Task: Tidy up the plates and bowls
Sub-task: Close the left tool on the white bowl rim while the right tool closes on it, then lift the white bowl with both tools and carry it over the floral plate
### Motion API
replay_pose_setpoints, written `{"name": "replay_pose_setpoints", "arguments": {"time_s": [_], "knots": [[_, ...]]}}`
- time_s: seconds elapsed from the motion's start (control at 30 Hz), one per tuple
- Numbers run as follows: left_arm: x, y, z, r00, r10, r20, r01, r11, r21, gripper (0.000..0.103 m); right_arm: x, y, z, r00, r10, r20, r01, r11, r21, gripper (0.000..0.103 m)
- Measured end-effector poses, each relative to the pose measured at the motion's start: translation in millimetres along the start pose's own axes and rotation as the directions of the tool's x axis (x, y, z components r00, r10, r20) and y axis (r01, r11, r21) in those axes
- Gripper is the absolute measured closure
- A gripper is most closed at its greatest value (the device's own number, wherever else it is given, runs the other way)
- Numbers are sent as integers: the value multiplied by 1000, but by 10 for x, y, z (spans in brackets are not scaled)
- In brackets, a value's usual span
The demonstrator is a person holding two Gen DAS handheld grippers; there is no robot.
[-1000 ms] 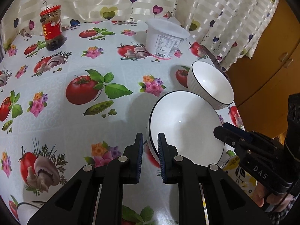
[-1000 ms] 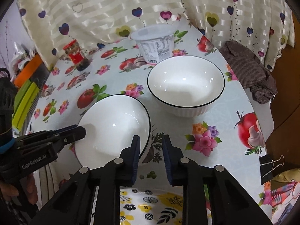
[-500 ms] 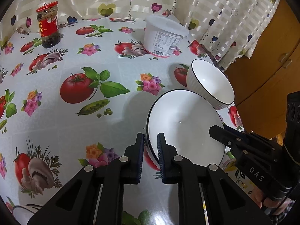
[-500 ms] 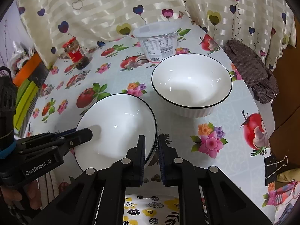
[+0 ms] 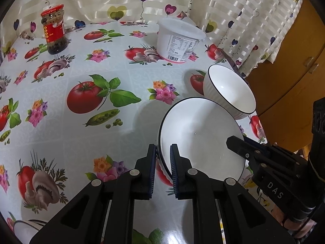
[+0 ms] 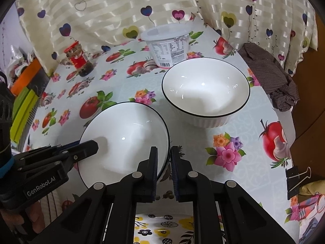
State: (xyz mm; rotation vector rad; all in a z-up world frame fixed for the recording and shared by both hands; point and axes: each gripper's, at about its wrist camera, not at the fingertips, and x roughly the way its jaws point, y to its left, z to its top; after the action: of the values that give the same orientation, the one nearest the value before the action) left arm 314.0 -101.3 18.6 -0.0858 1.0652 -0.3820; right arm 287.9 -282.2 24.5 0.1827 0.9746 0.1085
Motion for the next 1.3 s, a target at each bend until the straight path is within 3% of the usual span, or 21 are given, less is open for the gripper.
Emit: {"name": "replay_pose_setpoints", "arguments": {"time_s": [0.63, 1.3], "knots": [[-98, 8, -37, 1000, 2, 10, -2, 1000, -20, 89, -76, 36, -37, 1000, 14, 6, -14, 1000, 18, 90], [-539, -206, -81, 997, -16, 77, 15, 1000, 11, 89, -640, 66, -90, 996, 31, 88, -34, 999, 32, 90]]}}
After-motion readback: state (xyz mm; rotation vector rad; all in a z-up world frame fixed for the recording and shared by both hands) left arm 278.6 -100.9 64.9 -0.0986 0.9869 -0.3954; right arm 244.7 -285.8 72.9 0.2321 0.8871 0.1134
